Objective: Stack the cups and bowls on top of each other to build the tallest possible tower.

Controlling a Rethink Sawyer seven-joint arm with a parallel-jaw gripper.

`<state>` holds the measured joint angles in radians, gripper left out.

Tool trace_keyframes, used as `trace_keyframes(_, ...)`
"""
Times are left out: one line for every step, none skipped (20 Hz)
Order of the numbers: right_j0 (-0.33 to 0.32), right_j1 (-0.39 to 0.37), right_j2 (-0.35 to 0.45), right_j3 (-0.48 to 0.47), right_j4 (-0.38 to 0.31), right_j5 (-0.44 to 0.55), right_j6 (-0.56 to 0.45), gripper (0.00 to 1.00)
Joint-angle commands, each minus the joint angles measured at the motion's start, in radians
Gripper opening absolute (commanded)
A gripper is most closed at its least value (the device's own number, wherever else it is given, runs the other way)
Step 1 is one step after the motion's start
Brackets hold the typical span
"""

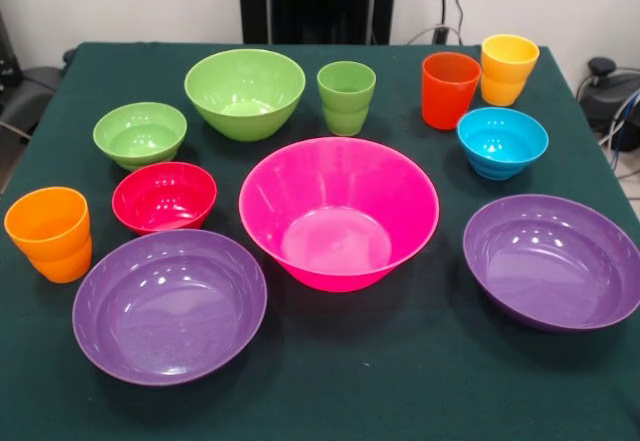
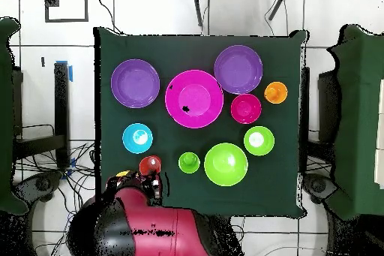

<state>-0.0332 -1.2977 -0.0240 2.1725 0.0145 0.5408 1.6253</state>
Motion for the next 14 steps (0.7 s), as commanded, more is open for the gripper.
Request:
trace_keyframes(-0.038, 0.184, 0.043, 0.016, -0.038, -0.168, 0.147, 1.0)
trace_keyframes(-0.046, 0.21, 0.049, 0.023, -0.043, -0.208, 0.144, 1.0)
trace_keyframes(-0.054, 0.236, 0.055, 0.027, -0.05, -0.245, 0.14, 1.0)
trace_keyframes(-0.064, 0.258, 0.064, 0.036, -0.054, -0.28, 0.135, 1.0)
trace_keyframes(-0.073, 0.281, 0.074, 0.044, -0.056, -0.312, 0.13, 1.0)
trace_keyframes(-0.079, 0.302, 0.08, 0.049, -0.059, -0.344, 0.129, 1.0)
trace_keyframes(-0.08, 0.323, 0.079, 0.049, -0.068, -0.372, 0.13, 1.0)
trace_keyframes(-0.082, 0.344, 0.08, 0.05, -0.074, -0.401, 0.13, 1.0)
trace_keyframes(-0.093, 0.364, 0.093, 0.056, -0.073, -0.426, 0.128, 1.0)
trace_keyframes(-0.101, 0.382, 0.1, 0.057, -0.077, -0.449, 0.125, 1.0)
trace_keyframes(-0.105, 0.398, 0.102, 0.055, -0.081, -0.468, 0.124, 1.0)
trace_keyframes(-0.107, 0.411, 0.104, 0.055, -0.083, -0.481, 0.123, 1.0)
trace_keyframes(-0.103, 0.431, 0.098, 0.05, -0.089, -0.506, 0.126, 1.0)
trace_keyframes(-0.099, 0.447, 0.093, 0.046, -0.092, -0.521, 0.127, 1.0)
